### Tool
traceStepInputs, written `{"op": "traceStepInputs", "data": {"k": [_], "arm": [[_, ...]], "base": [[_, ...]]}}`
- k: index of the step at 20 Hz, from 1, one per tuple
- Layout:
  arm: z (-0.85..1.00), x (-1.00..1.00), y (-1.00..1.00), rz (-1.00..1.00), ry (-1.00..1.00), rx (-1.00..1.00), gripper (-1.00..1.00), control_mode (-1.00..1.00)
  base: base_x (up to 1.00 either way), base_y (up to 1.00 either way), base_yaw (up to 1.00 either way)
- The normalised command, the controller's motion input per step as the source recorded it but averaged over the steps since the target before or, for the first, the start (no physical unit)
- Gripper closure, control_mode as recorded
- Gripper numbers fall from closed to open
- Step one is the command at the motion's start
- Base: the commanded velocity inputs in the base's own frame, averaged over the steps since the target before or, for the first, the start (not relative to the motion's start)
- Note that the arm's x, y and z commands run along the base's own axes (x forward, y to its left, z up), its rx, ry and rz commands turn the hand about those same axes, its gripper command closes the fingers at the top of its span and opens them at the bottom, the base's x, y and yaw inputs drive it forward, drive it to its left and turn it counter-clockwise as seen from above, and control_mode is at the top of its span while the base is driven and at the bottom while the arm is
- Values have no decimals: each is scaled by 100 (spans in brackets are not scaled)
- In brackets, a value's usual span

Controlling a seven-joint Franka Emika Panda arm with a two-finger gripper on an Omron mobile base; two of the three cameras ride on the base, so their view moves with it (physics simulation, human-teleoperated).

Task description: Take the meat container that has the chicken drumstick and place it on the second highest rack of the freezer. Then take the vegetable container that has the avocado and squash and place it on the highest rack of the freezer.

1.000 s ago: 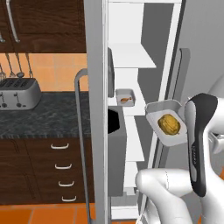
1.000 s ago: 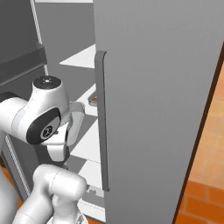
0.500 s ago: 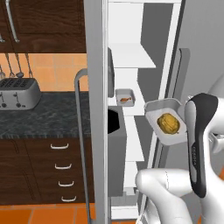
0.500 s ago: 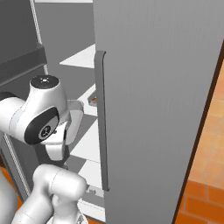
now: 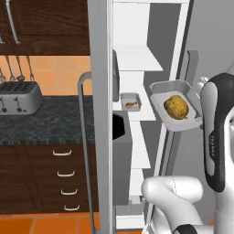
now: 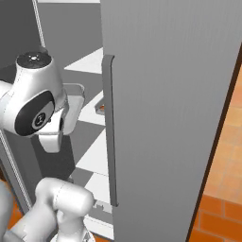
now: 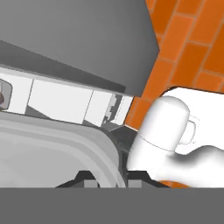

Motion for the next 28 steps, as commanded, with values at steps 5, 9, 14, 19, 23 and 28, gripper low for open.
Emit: {"op": "traceStepInputs", "data": {"k": [5,9,14,19,23,28], "arm": [[57,58,31,0,1,2,100,-100],[55,84,8,0,17,5,100,-100],[17,86,25,-3,15,0,100,-100],[0,100,-1,-1,9,0,100,-100],[-34,73,0,-10,-6,0,100,-100],[-32,81,0,-11,-10,0,100,-100]], "base": [[0,0,0],[0,0,0],[0,0,0],[0,0,0],[0,0,0],[0,0,0]]}}
